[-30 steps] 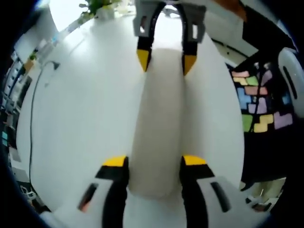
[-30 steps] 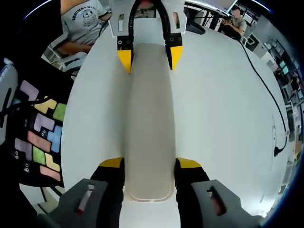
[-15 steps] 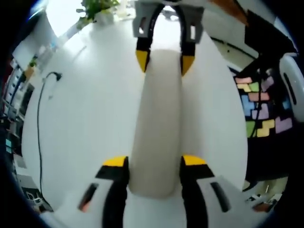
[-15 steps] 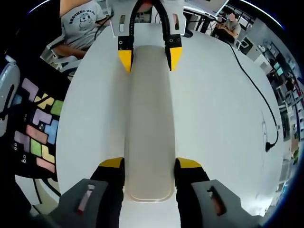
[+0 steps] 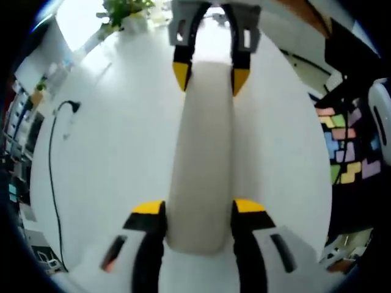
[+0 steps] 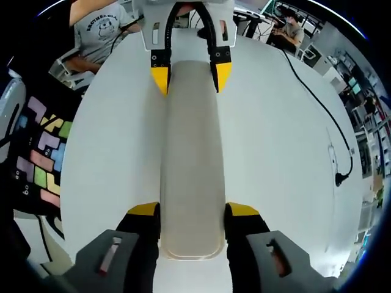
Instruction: Arrange the utensils inside the cutlery case until each visible utensil rests in its matching compartment.
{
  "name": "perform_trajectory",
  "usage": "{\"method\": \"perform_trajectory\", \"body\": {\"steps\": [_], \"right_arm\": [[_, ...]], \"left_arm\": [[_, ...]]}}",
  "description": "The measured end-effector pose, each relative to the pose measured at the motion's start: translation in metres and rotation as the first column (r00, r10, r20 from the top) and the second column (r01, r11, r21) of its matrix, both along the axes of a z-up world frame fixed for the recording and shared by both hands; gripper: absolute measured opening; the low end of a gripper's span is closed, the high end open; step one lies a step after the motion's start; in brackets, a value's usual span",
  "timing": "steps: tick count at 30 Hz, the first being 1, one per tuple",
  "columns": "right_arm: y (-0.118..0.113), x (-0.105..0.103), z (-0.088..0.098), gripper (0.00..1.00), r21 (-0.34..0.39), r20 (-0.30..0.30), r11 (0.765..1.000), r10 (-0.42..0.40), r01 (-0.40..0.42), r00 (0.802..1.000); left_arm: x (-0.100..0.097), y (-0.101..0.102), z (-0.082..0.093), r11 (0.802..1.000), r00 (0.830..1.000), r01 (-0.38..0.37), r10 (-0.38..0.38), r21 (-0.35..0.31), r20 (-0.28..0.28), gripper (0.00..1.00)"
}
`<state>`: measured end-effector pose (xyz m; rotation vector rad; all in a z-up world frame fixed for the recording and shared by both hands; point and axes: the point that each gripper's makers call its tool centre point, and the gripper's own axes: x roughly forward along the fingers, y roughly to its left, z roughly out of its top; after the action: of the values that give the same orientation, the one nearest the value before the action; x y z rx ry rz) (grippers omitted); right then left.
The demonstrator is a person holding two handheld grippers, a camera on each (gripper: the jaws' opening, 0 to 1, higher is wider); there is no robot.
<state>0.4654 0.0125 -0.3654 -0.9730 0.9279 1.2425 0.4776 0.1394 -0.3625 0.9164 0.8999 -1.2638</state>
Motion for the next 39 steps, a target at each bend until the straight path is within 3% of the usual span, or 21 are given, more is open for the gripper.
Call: {"method": "perform_trajectory", "body": {"steps": [17,31,39], "right_arm": [[-0.008,0.027,-0.01,0.43,-0.027,-0.032,1.0,0.011,-0.011,0.999],[-0.012,0.028,-0.017,0.43,-0.043,-0.061,0.999,-0.021,0.019,0.998],[-0.011,0.027,-0.02,0.44,-0.09,-0.085,0.996,-0.024,0.016,0.996]], "left_arm": [[0.015,-0.008,-0.01,1.0,0.999,0.011,-0.011,0.002,-0.034,0.44],[0.02,-0.009,-0.017,0.998,0.998,0.019,-0.016,0.055,-0.061,0.44],[0.019,-0.006,-0.019,0.996,0.997,0.021,-0.014,0.085,-0.082,0.45]]}}
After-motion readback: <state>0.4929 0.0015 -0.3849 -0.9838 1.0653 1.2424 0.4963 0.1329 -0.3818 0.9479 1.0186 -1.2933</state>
